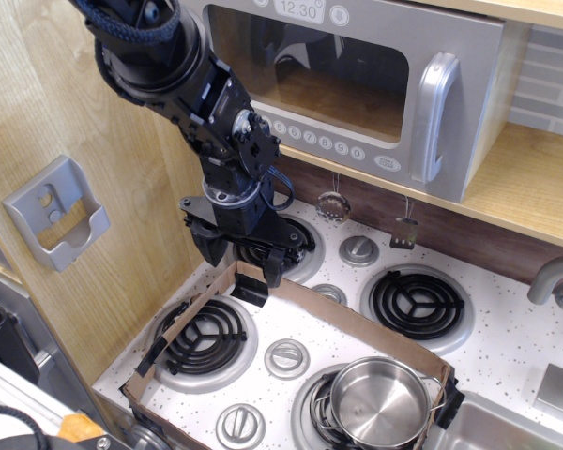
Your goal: Open microwave
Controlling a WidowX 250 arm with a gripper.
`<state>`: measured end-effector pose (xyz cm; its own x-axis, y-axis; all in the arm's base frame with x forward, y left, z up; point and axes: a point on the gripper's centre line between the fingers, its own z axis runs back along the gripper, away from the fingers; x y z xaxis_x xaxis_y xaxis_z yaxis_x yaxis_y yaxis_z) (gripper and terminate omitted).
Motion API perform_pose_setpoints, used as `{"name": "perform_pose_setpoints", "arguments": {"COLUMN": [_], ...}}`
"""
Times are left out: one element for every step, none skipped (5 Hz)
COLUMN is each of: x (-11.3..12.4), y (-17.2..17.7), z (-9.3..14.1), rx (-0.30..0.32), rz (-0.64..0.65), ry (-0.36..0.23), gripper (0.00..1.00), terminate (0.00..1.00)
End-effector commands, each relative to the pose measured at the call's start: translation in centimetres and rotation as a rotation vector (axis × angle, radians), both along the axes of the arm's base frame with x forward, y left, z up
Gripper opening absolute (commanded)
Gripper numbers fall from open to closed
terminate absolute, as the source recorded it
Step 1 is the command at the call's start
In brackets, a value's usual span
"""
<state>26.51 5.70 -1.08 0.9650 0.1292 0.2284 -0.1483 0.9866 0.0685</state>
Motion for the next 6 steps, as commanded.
{"name": "perform_pose_setpoints", "arguments": {"x": [0.0,1.6,2.4,3.0,4.1,5.2], "y": [0.0,-0.7,-1.8,-3.9,-6.7,-8.8], "z": [0.0,2.8,4.4,6.7,9.5,11.5], "rx": [0.000,-0.019,-0.048,-0.044,-0.100,-0.096], "rz": [0.000,-0.088,-0.107,-0.111,-0.087,-0.103], "ry": [0.000,-0.055,-0.081,-0.098,-0.086,-0.095], "gripper": [1.00,1.00,1.00,1.00,1.00,1.00], "terminate": [0.00,0.00,0.00,0.00,0.00,0.00]}}
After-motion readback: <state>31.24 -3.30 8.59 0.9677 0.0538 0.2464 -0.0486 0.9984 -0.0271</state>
